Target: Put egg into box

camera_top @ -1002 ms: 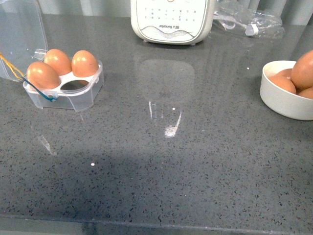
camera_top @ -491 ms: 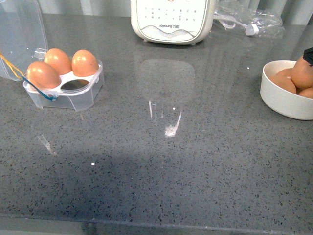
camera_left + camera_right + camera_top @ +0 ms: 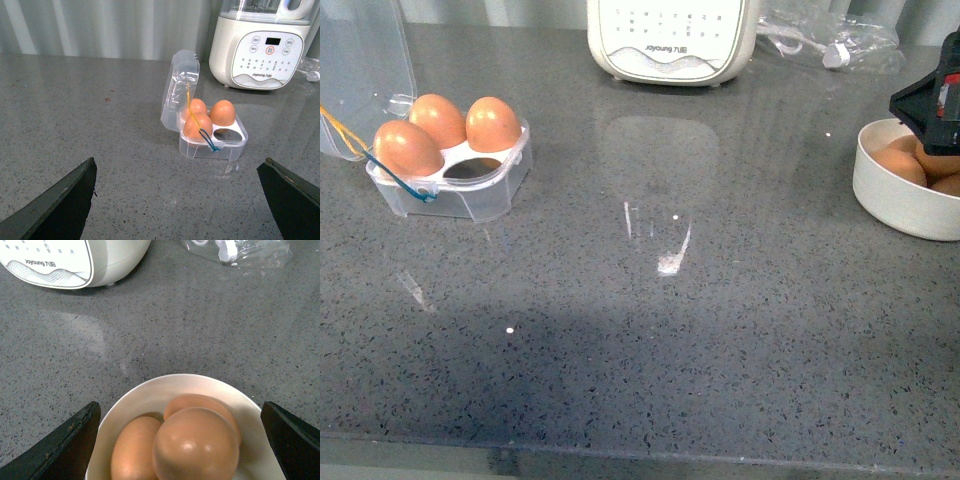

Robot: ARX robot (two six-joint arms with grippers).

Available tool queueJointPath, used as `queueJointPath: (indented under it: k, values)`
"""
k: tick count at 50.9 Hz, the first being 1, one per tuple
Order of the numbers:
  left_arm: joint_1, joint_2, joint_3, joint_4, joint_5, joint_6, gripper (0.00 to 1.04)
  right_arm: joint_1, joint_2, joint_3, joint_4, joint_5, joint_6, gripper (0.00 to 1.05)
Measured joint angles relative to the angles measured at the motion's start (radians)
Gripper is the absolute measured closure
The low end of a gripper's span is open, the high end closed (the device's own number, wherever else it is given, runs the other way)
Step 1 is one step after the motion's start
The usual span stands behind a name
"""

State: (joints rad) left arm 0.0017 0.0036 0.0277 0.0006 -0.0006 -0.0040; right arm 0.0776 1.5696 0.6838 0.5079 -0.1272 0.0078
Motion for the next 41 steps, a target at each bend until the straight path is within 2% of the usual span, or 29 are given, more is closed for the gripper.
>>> queueJointPath:
  k: [10,19,28,41]
  values:
    - [0.000,0.000,0.000,0.000,0.000,0.000,0.07,0.025,0.018,0.002,0.019,0.006,0.023,0.08]
    - [0.000,0.000,0.000,0.000,0.000,0.000,0.07,0.026,0.021,0.002,-0.004,0.034,0.044,0.40]
    - [0.000,0.000,0.000,0.000,0.000,0.000,0.07,0.014,0.020,0.002,-0.024,0.040,0.058,0.61]
    - [0.000,0.000,0.000,0.000,0.000,0.000,0.07,0.024,-0.020,0.003,-0.038,0.037,0.040,0.62]
